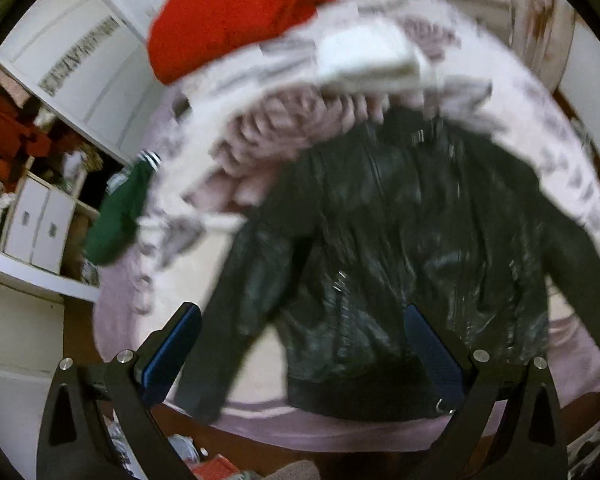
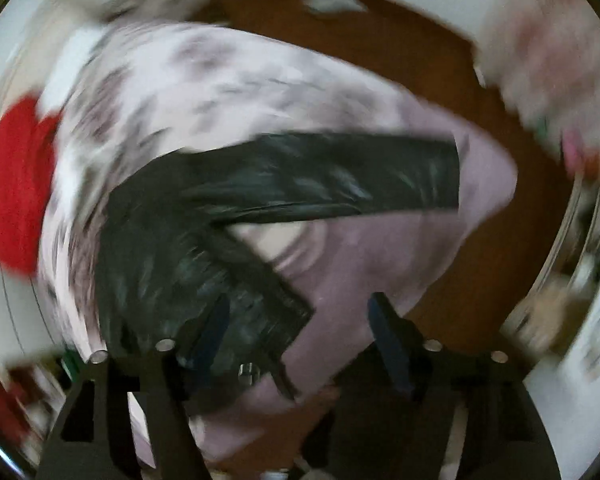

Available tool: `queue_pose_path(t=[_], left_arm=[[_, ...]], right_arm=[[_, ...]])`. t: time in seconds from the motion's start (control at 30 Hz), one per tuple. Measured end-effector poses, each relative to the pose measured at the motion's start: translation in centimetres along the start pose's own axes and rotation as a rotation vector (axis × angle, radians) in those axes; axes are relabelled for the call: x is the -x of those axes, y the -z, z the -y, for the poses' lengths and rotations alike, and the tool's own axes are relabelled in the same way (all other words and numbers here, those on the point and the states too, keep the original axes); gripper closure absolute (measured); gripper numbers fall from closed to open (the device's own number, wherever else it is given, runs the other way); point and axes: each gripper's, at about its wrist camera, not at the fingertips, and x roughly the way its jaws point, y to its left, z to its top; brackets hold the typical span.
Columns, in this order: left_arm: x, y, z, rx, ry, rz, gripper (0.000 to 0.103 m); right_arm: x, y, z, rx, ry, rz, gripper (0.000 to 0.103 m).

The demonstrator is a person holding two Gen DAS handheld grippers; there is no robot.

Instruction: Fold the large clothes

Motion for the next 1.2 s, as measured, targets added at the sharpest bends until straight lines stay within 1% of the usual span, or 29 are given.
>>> queue_pose_path(t=[0.07,0.1,0.13,0.2,0.27,0.37,0.4,0.47,0.5,0.53,0.57,0.6,0.63,0.67,0.7,0.77,0.83,0.87,0.93,0.97,1.0,1.03,1.07,1.1,1.17,1.2], left_arm=[[-3.3,0.3,2.0,-0.002,0.002,-0.038,0.0],[-4.9,0.4,2.9,-0.004,-0.002,-0.059,0.0],[-7.3,0.7,4.1,-0.002,-0.016,-0.085,0.0],[-10.1,0.9,5.5,0.007,-0.037,-0.119,0.0],[-13.0,1.4,6.9,0.016,-0.045,-0.149,0.0],[-15.8,1.9,8.3,0.023,-0.027,-0.16,0.0],[-16.4,2.1,8.6,0.024,-0.011,-0.156,0.0],[-17.2,1.9,9.4,0.019,0.014,-0.143,0.0],[-17.5,2.1,9.6,0.006,0.017,-0.132,0.0],[-17.7,2.1,9.7,0.001,0.023,-0.126,0.0],[-17.8,2.2,9.6,0.0,0.029,-0.122,0.0],[-17.9,2.2,9.6,0.002,0.038,-0.117,0.0],[-18.0,2.2,9.4,0.008,0.052,-0.115,0.0],[-18.3,2.1,9.2,0.015,0.063,-0.115,0.0],[-18.4,2.0,9.3,0.022,0.075,-0.117,0.0],[-18.8,1.9,9.1,0.026,0.097,-0.123,0.0],[-19.0,1.8,9.4,0.02,0.111,-0.121,0.0],[-19.2,1.6,9.3,0.02,0.121,-0.121,0.0],[-19.5,1.5,9.1,0.029,0.136,-0.131,0.0],[-19.6,1.4,9.1,0.032,0.137,-0.137,0.0],[-19.7,1.3,9.0,0.031,0.137,-0.142,0.0],[-19.7,1.3,9.0,0.028,0.135,-0.148,0.0],[-19.8,1.1,8.9,0.028,0.135,-0.154,0.0],[-19.9,1.0,8.8,0.03,0.135,-0.163,0.0],[-19.9,0.9,8.9,0.039,0.136,-0.184,0.0],[-19.9,0.9,8.8,0.042,0.136,-0.19,0.0]], right_arm=[[-5.2,-1.8,5.6,-0.163,-0.046,-0.014,0.028],[-7.4,-2.5,7.6,-0.227,-0.062,-0.012,0.028],[-10.0,-3.5,10.0,-0.299,-0.089,-0.006,0.028],[-13.2,-4.8,13.1,-0.378,-0.131,0.017,0.028],[-16.1,-5.8,15.6,-0.456,-0.154,0.071,0.028],[-18.6,-6.5,17.1,-0.541,-0.211,0.146,0.028],[-19.0,-6.4,17.2,-0.583,-0.228,0.172,0.028],[-19.5,-5.6,17.2,-0.655,-0.23,0.226,0.028],[-19.7,-4.9,17.1,-0.684,-0.235,0.254,0.031],[-19.7,-4.6,16.9,-0.691,-0.23,0.264,0.035],[-19.5,-4.5,16.7,-0.688,-0.233,0.273,0.045],[-19.0,-4.2,16.4,-0.68,-0.236,0.277,0.061],[-18.3,-4.0,16.3,-0.662,-0.242,0.283,0.069],[-17.8,-4.0,16.4,-0.647,-0.266,0.292,0.087],[-16.8,-4.8,15.6,-0.633,-0.288,0.298,0.095],[-14.7,-6.3,15.3,-0.586,-0.29,0.351,0.096],[-13.9,-8.0,14.9,-0.518,-0.286,0.359,0.096],[-14.1,-8.5,14.7,-0.491,-0.295,0.34,0.096],[-15.9,-9.3,15.1,-0.465,-0.315,0.261,0.092],[-17.0,-9.8,15.2,-0.475,-0.356,0.224,0.081],[-18.0,-9.7,15.6,-0.494,-0.429,0.193,0.061],[-19.1,-9.4,16.6,-0.543,-0.512,0.18,0.056],[-20.1,-9.4,16.8,-0.579,-0.559,0.18,0.054],[-21.0,-9.6,16.7,-0.617,-0.585,0.177,0.054],[-21.4,-9.7,16.6,-0.673,-0.61,0.209,0.052],[-21.3,-9.6,16.3,-0.686,-0.597,0.229,0.057]])
